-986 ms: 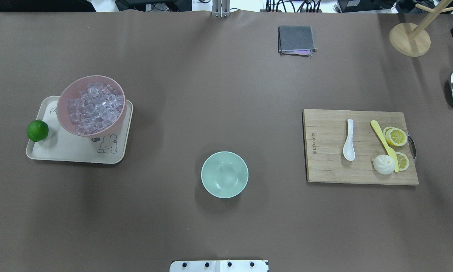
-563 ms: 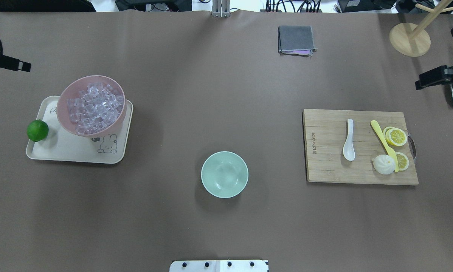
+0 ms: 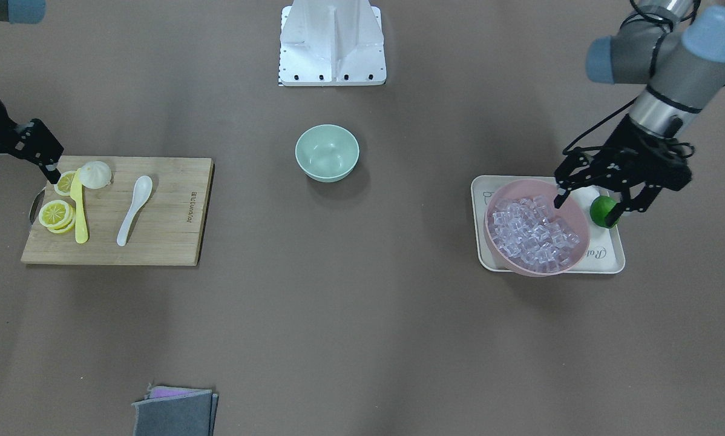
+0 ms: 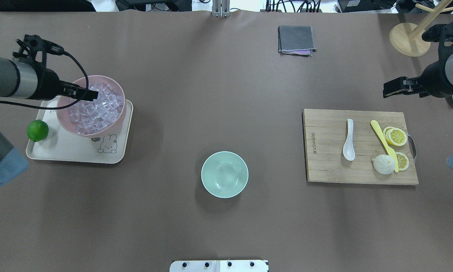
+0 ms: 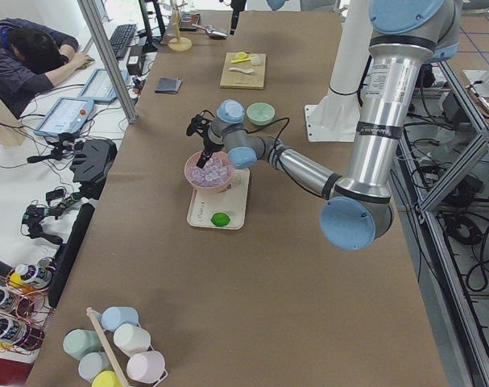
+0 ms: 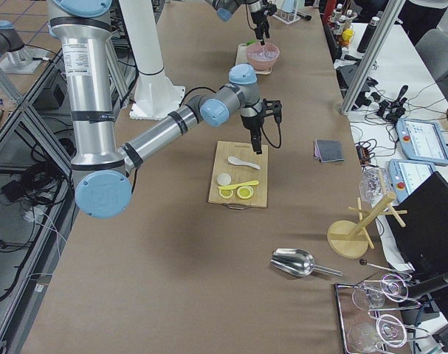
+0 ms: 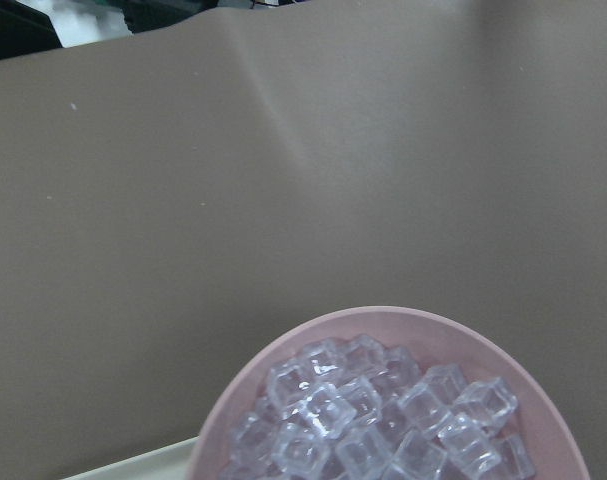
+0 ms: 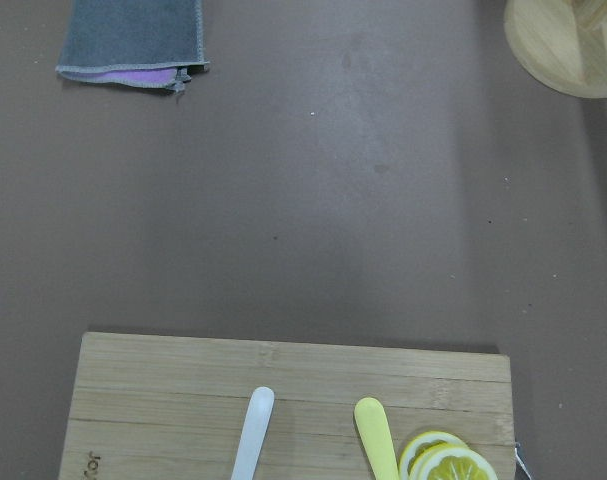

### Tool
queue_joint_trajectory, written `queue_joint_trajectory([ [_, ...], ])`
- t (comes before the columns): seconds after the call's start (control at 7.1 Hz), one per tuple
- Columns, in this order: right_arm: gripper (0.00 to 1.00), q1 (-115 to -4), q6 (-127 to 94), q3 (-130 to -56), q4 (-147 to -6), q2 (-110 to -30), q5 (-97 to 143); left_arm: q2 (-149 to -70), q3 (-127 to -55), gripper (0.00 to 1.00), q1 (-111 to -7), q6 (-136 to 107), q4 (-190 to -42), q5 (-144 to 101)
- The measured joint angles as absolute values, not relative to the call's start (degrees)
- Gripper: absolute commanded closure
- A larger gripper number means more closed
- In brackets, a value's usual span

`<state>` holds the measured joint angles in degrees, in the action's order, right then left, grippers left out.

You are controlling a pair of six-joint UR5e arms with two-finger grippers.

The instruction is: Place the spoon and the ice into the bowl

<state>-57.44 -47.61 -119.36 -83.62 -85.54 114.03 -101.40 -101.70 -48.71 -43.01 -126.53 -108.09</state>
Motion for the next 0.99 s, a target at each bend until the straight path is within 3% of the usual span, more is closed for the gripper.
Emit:
queue_joint_trajectory([
  [0.14, 0.0, -57.2, -47.8, -119.4, -83.4, -85.5, 113.8, -102.3, -100.9, 0.25, -47.2, -44.3, -126.4, -106.8],
  [0.99, 0.0, -56.9, -47.9, -119.4, -83.2, -85.4, 113.8, -103.8, -98.1, 0.29, -45.0, -44.8, -126.4, -104.3],
])
